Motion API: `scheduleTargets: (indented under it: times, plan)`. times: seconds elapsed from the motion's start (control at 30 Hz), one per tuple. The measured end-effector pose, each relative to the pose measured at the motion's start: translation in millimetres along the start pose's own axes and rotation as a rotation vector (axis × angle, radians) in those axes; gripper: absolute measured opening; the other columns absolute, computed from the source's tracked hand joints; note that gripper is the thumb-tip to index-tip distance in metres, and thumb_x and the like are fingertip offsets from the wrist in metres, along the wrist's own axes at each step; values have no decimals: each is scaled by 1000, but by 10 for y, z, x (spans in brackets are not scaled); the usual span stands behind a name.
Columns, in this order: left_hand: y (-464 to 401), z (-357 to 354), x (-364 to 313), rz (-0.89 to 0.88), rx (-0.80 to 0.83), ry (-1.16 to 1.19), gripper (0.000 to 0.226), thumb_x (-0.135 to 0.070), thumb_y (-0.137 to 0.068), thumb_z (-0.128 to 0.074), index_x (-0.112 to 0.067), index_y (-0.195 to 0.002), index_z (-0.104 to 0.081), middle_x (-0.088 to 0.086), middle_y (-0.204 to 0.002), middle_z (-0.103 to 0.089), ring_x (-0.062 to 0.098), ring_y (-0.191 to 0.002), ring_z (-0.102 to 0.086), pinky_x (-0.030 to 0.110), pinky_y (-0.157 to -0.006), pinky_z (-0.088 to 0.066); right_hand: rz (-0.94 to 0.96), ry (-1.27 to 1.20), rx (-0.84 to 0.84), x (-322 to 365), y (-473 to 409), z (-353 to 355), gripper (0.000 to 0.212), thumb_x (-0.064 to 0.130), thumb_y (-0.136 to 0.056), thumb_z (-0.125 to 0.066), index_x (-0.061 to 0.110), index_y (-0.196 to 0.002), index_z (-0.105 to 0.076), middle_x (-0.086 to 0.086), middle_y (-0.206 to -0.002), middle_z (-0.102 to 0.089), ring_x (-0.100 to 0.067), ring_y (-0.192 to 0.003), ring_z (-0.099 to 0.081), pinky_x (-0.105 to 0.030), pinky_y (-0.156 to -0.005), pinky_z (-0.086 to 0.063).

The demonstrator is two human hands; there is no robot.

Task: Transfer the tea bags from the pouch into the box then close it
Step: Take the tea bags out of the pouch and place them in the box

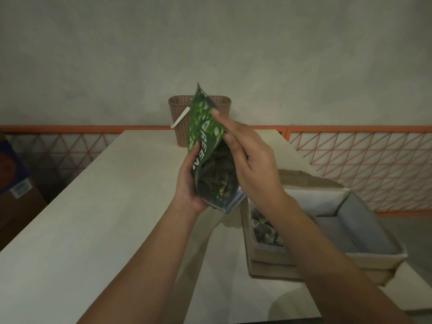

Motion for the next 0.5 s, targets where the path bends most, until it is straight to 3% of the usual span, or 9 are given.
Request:
scheduleTargets:
  times: [0.1, 0.2, 0.33, 0.5]
  plan:
    - [-11, 83, 36, 55, -56, -35, 60, -55, -101, -46, -15, -144, -58, 17, -143, -58, 36, -126, -58, 47, -103, -49, -114, -2, 60, -101, -27, 13, 36, 21, -104, -44, 26, -139, -52, 6, -136, -58, -1, -125, -51, -20, -104, -42]
    - [24, 60, 37, 55, -38, -38, 60, -56, -100, -48, -16, -142, -60, 17, -142, -59, 36, -125, -60, 47, -104, -49, -109, -18, 36, -62, -50, 60, 36, 20, -104, -44, 25, -138, -53, 6, -134, -59, -1, -123, -53, -20, -101, -43]
    - [20, 9, 29, 35, -23, -43, 57, -55, -102, -47, -16, -141, -59, 15, -139, -62, 33, -127, -58, 46, -105, -47, 32, 46, -66, 3, 30, 45, 35, 14, -103, -44, 14, -136, -54, -3, -133, -61, -15, -122, -55, -31, -103, -44]
    - [8, 123, 78, 102, -67, -38, 53, -53, -102, -48, -15, -137, -63, 15, -134, -63, 34, -117, -63, 46, -101, -50, -134, 122, 85, -210, 37, 22, 38, 29, -106, -40, 34, -142, -47, 8, -134, -58, -15, -121, -53, -40, -101, -44]
Point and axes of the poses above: each hand's wrist, its own y-axis away from the middle knuckle, its own z-axis out of the back of the hand, x = y × z, the point moved 2 cm from there along -y, towards the middle knuckle
